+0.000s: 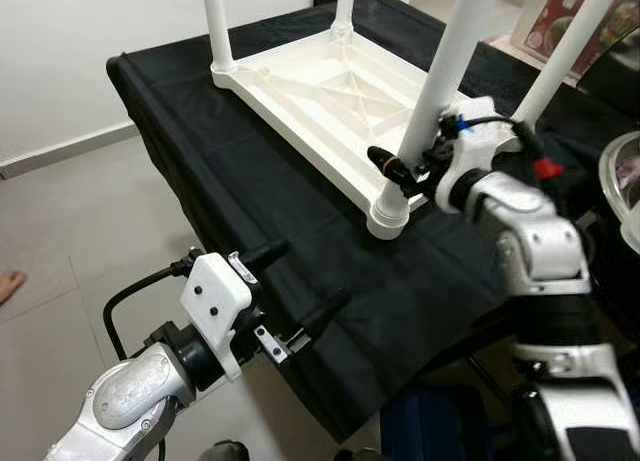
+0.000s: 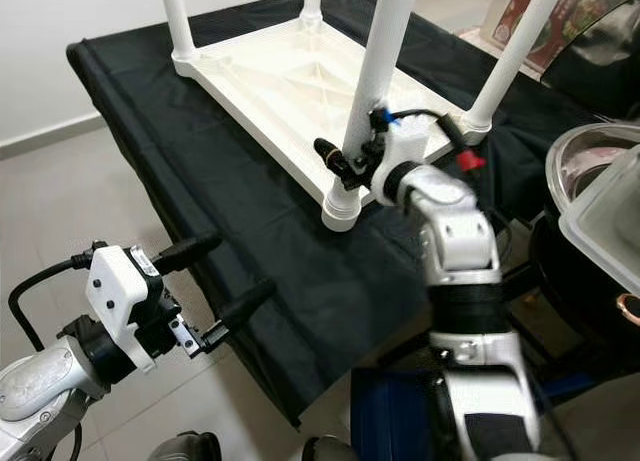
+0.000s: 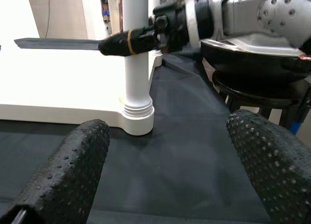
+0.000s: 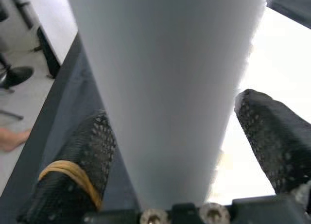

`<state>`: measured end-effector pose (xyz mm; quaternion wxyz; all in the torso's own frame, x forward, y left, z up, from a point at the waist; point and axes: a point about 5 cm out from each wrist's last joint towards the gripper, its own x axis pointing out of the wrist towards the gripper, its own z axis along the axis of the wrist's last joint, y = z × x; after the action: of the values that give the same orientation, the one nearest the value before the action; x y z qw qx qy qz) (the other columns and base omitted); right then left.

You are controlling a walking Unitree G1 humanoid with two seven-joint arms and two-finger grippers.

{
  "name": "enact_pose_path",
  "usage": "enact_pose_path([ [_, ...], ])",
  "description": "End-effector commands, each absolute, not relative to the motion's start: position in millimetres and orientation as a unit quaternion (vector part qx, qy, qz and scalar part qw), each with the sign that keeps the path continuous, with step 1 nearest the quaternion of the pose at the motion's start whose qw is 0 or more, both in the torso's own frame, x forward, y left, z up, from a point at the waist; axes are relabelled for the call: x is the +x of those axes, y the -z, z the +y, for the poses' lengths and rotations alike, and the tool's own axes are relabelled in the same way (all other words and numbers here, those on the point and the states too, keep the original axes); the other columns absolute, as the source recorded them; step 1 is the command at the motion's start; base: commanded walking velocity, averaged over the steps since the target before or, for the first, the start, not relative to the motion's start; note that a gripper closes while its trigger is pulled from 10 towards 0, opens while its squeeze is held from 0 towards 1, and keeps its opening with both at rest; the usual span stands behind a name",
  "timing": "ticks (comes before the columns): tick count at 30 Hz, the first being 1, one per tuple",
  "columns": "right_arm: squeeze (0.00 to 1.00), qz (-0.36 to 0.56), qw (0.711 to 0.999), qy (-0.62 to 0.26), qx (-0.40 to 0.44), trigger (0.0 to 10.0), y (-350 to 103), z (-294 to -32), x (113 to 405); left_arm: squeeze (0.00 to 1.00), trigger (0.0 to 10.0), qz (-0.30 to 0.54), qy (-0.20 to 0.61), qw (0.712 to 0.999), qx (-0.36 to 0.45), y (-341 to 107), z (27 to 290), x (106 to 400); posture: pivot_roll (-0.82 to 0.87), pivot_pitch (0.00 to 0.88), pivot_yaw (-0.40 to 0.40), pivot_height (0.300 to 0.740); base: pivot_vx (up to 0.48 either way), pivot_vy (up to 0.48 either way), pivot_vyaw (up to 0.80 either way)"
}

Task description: Building children table

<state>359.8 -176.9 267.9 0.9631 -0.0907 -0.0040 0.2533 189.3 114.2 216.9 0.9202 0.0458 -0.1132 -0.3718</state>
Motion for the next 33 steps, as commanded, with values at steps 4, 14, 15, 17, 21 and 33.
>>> enact_pose_path([
  [4, 1.00, -0.001, 0.951, -0.295, -0.091, 10.0, -267.1, -182.3, 360.1, 0.00, 10.0, -0.107, 0.374, 0.920, 0.041, -213.7, 112.6, 188.3, 0.04, 0.160, -0.089, 0.740, 0.000, 0.000, 0.00],
  [14, 0.00, -0.007, 0.938, -0.342, -0.058, 8.1, -271.6, -206.7, 363.4, 0.00, 10.0, -0.103, 0.374, 0.921, 0.042, -214.3, 114.2, 187.7, 0.05, 0.170, -0.079, 0.740, 0.000, 0.000, 0.00],
  [15, 0.00, -0.007, 0.938, -0.342, -0.058, 8.1, -271.6, -206.7, 363.4, 0.00, 10.0, -0.103, 0.374, 0.921, 0.042, -214.3, 114.2, 187.7, 0.05, 0.170, -0.079, 0.740, 0.000, 0.000, 0.00],
  [17, 0.00, -0.009, 0.936, -0.348, -0.053, 0.0, -270.8, -207.6, 362.3, 0.00, 10.0, -0.104, 0.375, 0.920, 0.042, -214.5, 113.9, 188.0, 0.05, 0.170, -0.078, 0.740, 0.000, 0.000, 0.00],
  [21, 0.00, -0.008, 0.933, -0.354, -0.056, 0.0, -268.8, -207.9, 362.4, 0.00, 10.0, -0.104, 0.376, 0.920, 0.042, -214.3, 114.1, 188.0, 0.05, 0.169, -0.076, 0.740, 0.000, 0.000, 0.00],
  [33, 0.00, 0.028, 0.982, -0.180, -0.052, 0.0, -234.5, -200.1, 364.3, 0.00, 10.0, -0.106, 0.376, 0.920, 0.038, -213.8, 113.7, 189.3, 0.03, 0.164, -0.075, 0.740, 0.000, 0.000, 0.00],
])
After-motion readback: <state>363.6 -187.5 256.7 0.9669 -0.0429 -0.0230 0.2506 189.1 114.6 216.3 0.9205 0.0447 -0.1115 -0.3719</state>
